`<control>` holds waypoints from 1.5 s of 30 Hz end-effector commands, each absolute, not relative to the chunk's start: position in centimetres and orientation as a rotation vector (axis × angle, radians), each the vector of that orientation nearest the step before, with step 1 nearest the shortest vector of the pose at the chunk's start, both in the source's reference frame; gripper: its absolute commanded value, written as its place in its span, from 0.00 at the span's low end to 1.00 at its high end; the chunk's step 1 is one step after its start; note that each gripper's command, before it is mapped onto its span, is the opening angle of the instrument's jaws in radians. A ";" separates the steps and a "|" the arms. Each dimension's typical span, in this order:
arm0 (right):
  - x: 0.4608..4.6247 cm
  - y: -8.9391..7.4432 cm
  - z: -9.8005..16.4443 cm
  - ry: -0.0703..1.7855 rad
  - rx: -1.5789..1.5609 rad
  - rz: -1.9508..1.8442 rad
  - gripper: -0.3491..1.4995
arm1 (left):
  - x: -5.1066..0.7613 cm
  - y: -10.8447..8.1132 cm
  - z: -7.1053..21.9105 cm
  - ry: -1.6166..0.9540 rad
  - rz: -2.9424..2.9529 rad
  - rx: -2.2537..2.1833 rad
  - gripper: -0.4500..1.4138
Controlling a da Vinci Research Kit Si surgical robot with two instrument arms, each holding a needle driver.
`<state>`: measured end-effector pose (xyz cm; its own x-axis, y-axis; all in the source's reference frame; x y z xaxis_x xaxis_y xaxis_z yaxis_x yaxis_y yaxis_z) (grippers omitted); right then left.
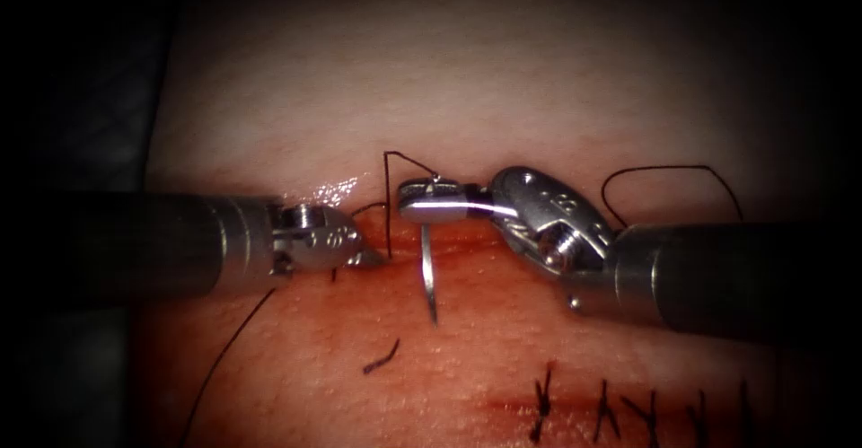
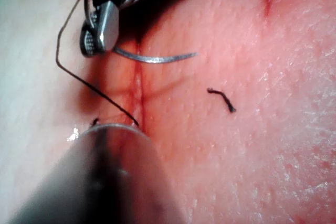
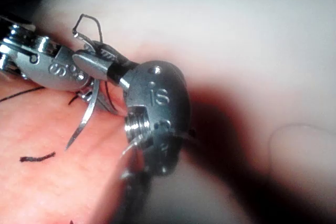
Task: Wound Closure
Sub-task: Insert the left gripper into the wound, then pierce the bottom of the wound with the needle.
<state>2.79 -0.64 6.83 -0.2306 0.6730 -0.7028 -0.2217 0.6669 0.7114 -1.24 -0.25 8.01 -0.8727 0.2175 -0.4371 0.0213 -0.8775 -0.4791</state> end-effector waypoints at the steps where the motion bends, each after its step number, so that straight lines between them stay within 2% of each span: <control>1: 2.84 -0.6 6.9 1.595 0.340 0.852 0.00 | -1.29 -0.2 8.1 -0.745 2.850 -0.741 0.00; 9: 2.89 -0.5 7.1 1.647 0.170 0.798 0.00 | -1.28 -0.3 8.1 -0.812 2.821 -0.603 0.00; 10: 2.94 -0.5 7.1 1.648 0.129 0.774 0.00 | -1.29 -0.3 8.1 -0.812 2.800 -0.590 0.08; 12: 3.02 -0.6 7.2 1.637 0.076 0.732 0.00 | -1.28 -0.3 8.1 -0.812 2.795 -0.587 0.16; 19: 3.17 -0.5 7.3 1.619 -0.042 0.623 0.00 | -1.24 -0.3 8.1 -0.815 2.783 -0.579 0.18; 23: 3.16 -0.5 7.3 1.618 -0.051 0.605 0.00 | -1.23 -0.3 8.1 -0.813 2.786 -0.580 0.26; 27: 3.12 -0.6 7.3 1.615 -0.065 0.574 0.00 | -1.25 -0.4 8.1 -0.809 2.770 -0.567 0.40; 33: 3.13 -0.6 7.3 1.610 -0.094 0.538 0.00 | -1.27 -0.4 8.1 -0.800 2.771 -0.562 0.51; 45: 3.25 -1.0 7.4 1.604 -0.128 0.412 0.00 | -1.28 -0.4 8.0 -0.809 2.758 -0.553 0.50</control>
